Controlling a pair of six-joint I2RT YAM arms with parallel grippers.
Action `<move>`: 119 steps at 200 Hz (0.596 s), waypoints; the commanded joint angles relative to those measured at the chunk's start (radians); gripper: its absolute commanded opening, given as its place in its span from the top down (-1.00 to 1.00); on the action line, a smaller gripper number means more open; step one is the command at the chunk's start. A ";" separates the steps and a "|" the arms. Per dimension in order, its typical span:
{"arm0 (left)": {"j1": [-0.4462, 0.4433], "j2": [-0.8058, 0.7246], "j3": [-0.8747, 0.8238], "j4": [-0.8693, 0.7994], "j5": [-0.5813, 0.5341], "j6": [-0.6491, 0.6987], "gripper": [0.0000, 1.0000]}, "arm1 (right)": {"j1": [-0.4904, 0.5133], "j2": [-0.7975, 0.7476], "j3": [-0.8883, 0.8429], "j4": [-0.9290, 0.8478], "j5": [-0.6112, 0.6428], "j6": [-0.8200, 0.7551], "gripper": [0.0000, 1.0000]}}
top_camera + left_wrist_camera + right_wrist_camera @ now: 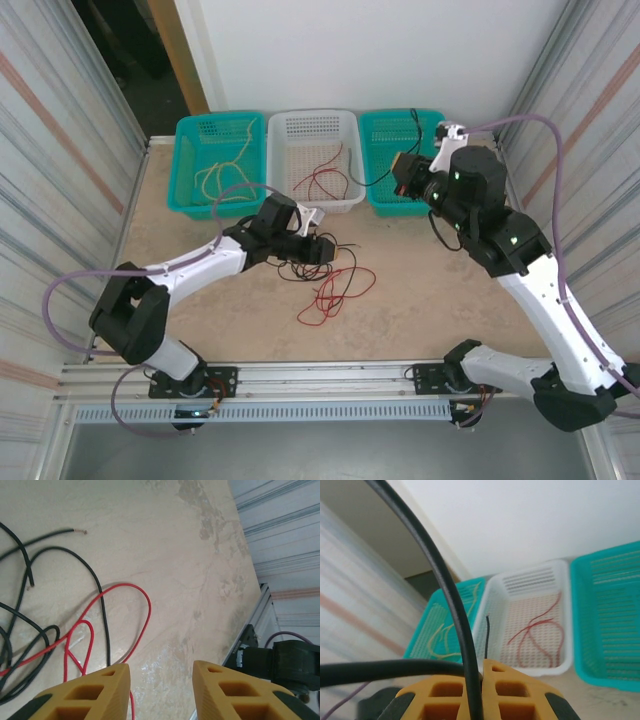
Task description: Untangle the cables
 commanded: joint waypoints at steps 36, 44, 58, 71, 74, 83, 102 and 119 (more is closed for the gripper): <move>-0.004 -0.114 0.101 -0.184 -0.142 0.166 0.16 | -0.274 0.275 0.237 -0.201 -0.061 -0.029 1.00; -0.004 -0.123 0.100 -0.192 -0.153 0.171 0.15 | -0.302 0.310 0.254 -0.200 -0.092 -0.024 1.00; -0.004 -0.141 0.092 -0.200 -0.166 0.180 0.14 | -0.348 0.377 0.284 -0.205 -0.141 -0.015 1.00; -0.004 -0.151 0.087 -0.210 -0.179 0.188 0.13 | -0.385 0.445 0.310 -0.211 -0.183 -0.003 1.00; -0.004 -0.152 0.087 -0.213 -0.181 0.190 0.13 | -0.393 0.461 0.316 -0.212 -0.192 0.000 1.00; -0.004 -0.154 0.090 -0.222 -0.187 0.197 0.13 | -0.412 0.506 0.333 -0.212 -0.218 0.006 0.99; -0.003 -0.153 0.096 -0.234 -0.192 0.207 0.12 | -0.448 0.614 0.383 -0.231 -0.262 0.016 0.61; -0.003 -0.151 0.104 -0.243 -0.198 0.214 0.10 | -0.467 0.721 0.491 -0.316 -0.251 0.016 0.17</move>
